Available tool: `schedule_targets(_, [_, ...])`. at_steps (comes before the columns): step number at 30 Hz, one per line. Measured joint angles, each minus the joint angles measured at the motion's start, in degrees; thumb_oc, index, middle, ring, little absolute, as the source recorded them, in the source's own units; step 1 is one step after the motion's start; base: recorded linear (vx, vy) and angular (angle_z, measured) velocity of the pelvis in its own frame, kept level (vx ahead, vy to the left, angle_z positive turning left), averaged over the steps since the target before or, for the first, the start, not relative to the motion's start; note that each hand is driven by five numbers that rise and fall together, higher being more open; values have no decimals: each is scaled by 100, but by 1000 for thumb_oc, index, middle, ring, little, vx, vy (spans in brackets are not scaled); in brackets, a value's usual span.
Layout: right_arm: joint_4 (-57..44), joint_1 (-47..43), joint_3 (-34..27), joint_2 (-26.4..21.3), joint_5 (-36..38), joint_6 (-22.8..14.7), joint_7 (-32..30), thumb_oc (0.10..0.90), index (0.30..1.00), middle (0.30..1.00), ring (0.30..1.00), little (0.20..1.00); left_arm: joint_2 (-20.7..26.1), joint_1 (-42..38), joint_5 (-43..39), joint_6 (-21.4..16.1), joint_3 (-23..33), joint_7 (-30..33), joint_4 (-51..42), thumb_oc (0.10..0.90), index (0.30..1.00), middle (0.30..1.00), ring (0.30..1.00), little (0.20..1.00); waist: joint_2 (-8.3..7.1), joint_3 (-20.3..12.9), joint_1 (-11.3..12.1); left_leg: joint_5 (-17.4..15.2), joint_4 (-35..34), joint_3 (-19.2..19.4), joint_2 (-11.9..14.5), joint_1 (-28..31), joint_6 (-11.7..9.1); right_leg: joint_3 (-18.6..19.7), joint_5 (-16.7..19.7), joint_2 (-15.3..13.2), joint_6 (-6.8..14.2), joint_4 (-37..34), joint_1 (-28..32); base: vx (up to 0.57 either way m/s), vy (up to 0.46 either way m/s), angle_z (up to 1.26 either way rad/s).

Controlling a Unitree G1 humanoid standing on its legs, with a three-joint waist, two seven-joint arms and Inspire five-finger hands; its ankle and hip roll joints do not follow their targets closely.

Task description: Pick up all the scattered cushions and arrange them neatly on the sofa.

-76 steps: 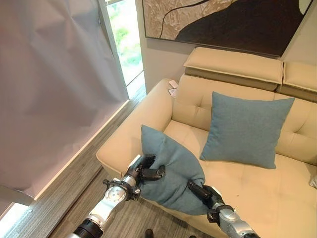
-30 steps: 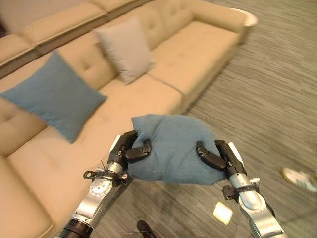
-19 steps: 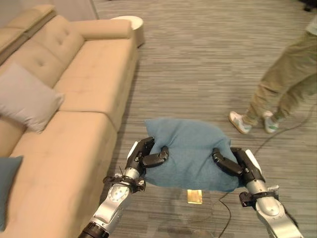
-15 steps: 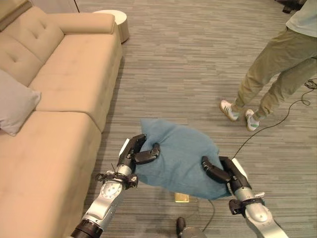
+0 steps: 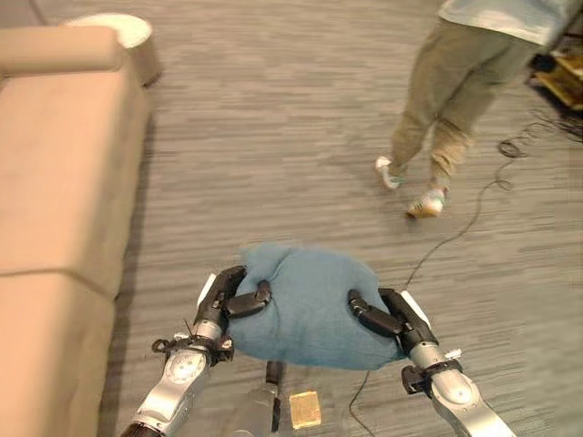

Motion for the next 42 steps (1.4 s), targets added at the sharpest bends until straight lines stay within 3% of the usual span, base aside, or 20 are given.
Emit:
schedule_targets(2, [1,32,-120,102,-1,7,-10,400,300,300,300,300,-19,-34,-1,17,-57,8,-11,400,300,300,300,300,88,37,-70,-354,147,-118,-67,392,189,-487,460,-218,-50,334,-32,756,309,3])
schedule_targets(4, [-73,36,-361,264,-3,10,-18,400,300,300,300,300,-89,-251,2,22,-79,41,-55,400,300,300,300,300,713,275,-353,-534,-404,-693,182,1500,256,-1724,769,-273,-420,1645,-874,856,177,33])
schedule_targets(7, [-320,16,-464,194,16,3,-11,400,300,300,300,300,-129,-613,17,18,-37,40,-2,400,300,300,300,300,981,343,-867,-781,-1101,-1411,146,2495,-25,-2619,14,-519,-1204,-24,-1928,900,-114,87])
schedule_targets(11, [-86,84,-391,-40,168,-6,-27,400,300,300,300,300,-324,-735,208,15,-130,5,169,400,300,300,300,300,1043,230,-1409,-1033,-1147,-1856,183,3383,-453,-1609,612,-356,-1509,-3958,-2347,735,-229,127])
schedule_targets(14, [246,108,-268,-80,178,2,-34,400,300,300,300,300,-466,-454,231,18,-305,22,312,400,300,300,300,300,1133,54,-1377,-1298,-982,-1981,373,4201,-853,-1485,917,-401,-1446,-3641,-2539,635,-276,90])
schedule_targets(16, [370,477,-229,-92,173,116,-31,400,300,300,300,300,-637,-168,241,34,-429,22,592,400,300,300,300,300,1191,-384,-1356,-1486,453,-2025,439,4038,-956,-1301,2195,-324,-1760,-3191,-2323,395,-330,78])
schedule_targets(17, [592,365,-179,-273,177,121,-25,400,300,300,300,300,-772,-14,231,78,-426,17,661,400,300,300,300,300,1565,-555,-1169,-876,1186,-1911,687,3611,-1007,-1515,1558,58,-2029,-2800,-2325,403,-550,30])
schedule_targets(18, [721,203,-184,-302,178,164,-4,400,300,300,300,300,-725,-77,227,100,-437,-3,657,400,300,300,300,300,1610,-508,-1032,-457,2684,-1667,800,2811,-1047,-1441,1454,166,-2034,-2781,-2195,387,-582,26])
schedule_targets(20, [783,23,-119,-270,190,175,-3,400,300,300,300,300,-658,-226,217,102,-372,-63,622,400,300,300,300,300,1268,-231,-958,-170,4135,-1266,978,1845,-661,-1354,1185,222,-2231,-2967,-1706,419,-486,48])
schedule_targets(22, [911,-309,66,-31,188,174,-26,400,300,300,300,300,-407,-174,183,111,-226,-61,555,400,300,300,300,300,526,92,-698,-374,5040,-319,1431,893,-234,-1324,1159,186,-2267,-3590,-797,550,-213,30])
schedule_targets(24, [807,-495,141,32,189,162,-32,400,300,300,300,300,-291,-47,-31,133,-50,-55,540,400,300,300,300,300,271,146,-468,-657,4668,-6,1442,267,-578,-1413,1045,226,-2381,-4159,-85,649,-94,23])
schedule_targets(28, [683,-853,199,-86,179,153,-39,400,300,300,300,300,-426,-6,-132,132,202,-14,376,400,300,300,300,300,467,256,-107,-1072,2410,909,1282,-516,-539,-1515,531,350,-2171,-4799,891,632,42,15])
schedule_targets(30, [830,-975,246,-111,146,141,-46,400,300,300,300,300,-571,3,-130,103,388,-24,349,400,300,300,300,300,696,239,47,-913,376,2201,1340,-881,-585,-2137,145,458,-1859,-5093,1535,694,113,42])
schedule_targets(32, [963,-969,353,44,32,172,-35,400,300,300,300,300,-552,160,-167,111,463,-16,345,400,300,300,300,300,752,166,280,-855,42,3059,1423,-1074,-456,-2604,-136,560,-1375,-4967,2074,781,223,36])
schedule_targets(33, [992,-964,400,84,-24,176,-32,400,300,300,300,300,-546,242,-245,116,468,-11,357,400,300,300,300,300,847,114,334,-895,164,2844,1443,-1090,-266,-2680,-294,568,-1136,-4501,2082,548,123,22])
schedule_targets(34, [1039,-823,443,196,-127,189,-47,400,300,300,300,300,-544,436,-358,133,436,9,391,400,300,300,300,300,909,14,399,-439,-51,2168,1129,-779,390,-2757,-411,419,-1006,-3268,1986,521,102,35])
schedule_targets(36, [894,-478,519,251,-160,190,-21,400,300,300,300,300,-449,570,-419,143,443,36,379,400,300,300,300,300,582,-165,502,342,64,1923,795,-539,389,-2726,46,-239,-589,-1138,1346,444,126,62])
schedule_targets(37, [809,-381,450,376,-191,189,-5,400,300,300,300,300,-460,541,-472,154,463,22,374,400,300,300,300,300,484,-119,459,5,549,1680,547,-421,825,-2713,681,-508,-497,-103,1016,567,87,134])
schedule_targets(38, [841,-373,350,478,-198,223,-30,400,300,300,300,300,-437,496,-488,197,450,34,375,400,300,300,300,300,495,-125,198,-195,731,1446,394,-281,840,-2756,1382,-658,-495,648,667,559,3,135])
schedule_targets(42, [761,-380,54,505,-223,226,-36,400,300,300,300,300,-754,248,-574,188,442,98,321,400,300,300,300,300,956,113,-193,-102,-331,-286,181,1033,527,-2394,716,31,-909,751,-759,527,-136,170])
